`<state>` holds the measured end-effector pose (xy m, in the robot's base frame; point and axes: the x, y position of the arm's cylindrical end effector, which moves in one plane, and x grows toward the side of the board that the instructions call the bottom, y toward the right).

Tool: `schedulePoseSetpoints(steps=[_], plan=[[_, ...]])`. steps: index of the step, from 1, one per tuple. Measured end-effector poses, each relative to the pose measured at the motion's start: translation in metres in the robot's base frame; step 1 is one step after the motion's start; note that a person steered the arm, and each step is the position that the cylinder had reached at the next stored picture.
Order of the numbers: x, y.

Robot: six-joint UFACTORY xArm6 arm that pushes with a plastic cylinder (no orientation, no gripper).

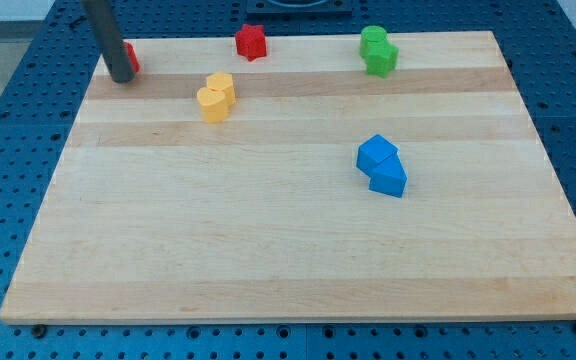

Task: Slide the red circle up a bit

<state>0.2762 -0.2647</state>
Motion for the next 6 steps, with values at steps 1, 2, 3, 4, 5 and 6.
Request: schedulePoseSetpoints(steps=[1, 2, 3, 4, 5, 6], plan=[[0.000, -0.023], [-0.002, -0.024], [-0.006, -0.010], [-0.012, 0.006], [-0.026, 0.008], [-0.027, 0.008]])
